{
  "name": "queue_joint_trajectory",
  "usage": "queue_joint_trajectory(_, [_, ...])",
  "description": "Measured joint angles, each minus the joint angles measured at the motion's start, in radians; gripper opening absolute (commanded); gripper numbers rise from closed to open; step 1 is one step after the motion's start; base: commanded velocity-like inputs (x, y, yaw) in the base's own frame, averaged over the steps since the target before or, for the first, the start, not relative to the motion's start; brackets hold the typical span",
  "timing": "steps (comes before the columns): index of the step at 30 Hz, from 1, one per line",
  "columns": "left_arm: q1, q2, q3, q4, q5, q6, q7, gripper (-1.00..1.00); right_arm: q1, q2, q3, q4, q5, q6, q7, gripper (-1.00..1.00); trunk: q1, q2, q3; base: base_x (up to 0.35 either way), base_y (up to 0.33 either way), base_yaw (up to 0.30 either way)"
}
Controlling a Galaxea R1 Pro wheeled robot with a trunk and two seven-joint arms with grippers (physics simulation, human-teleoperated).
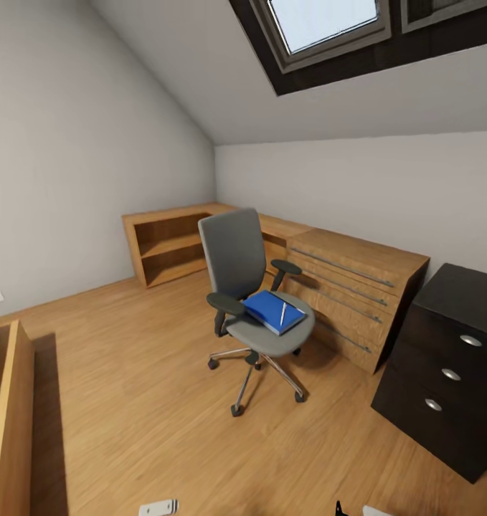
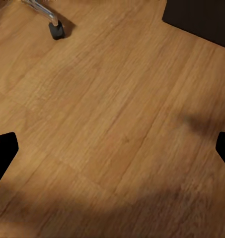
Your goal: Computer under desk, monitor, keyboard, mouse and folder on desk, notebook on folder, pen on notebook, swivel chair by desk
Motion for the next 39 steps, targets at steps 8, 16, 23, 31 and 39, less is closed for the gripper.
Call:
queue_joint_trajectory(8, [0.000,0.000,0.000,0.000,0.000,0.001,0.000,1.00,0.000,0.000,0.000,0.000,0.000,0.000,0.000,1.00,-0.031,0.056,0.025,0.000,0.000,0.000])
queue_joint_trajectory(16, [0.000,-0.001,0.000,0.000,0.000,0.001,0.000,1.00,0.000,0.000,0.000,0.000,0.000,0.000,0.000,1.00,-0.061,0.112,0.050,0.000,0.000,0.000])
queue_joint_trajectory(23, [0.000,-0.001,0.000,0.000,0.000,0.000,0.000,1.00,0.000,0.000,0.000,0.000,0.000,0.000,0.000,1.00,-0.088,0.161,0.072,0.000,0.000,0.000])
queue_joint_trajectory(31, [0.000,-0.001,-0.001,0.000,0.000,-0.003,0.000,1.00,0.000,0.000,0.000,0.000,0.000,0.000,0.000,1.00,-0.119,0.217,0.097,0.000,0.000,0.000])
queue_joint_trajectory(39, [0.000,-0.001,-0.001,0.000,0.000,-0.003,0.000,1.00,0.000,0.000,0.000,0.000,0.000,0.000,0.000,1.00,-0.150,0.273,0.122,0.000,0.000,0.000])
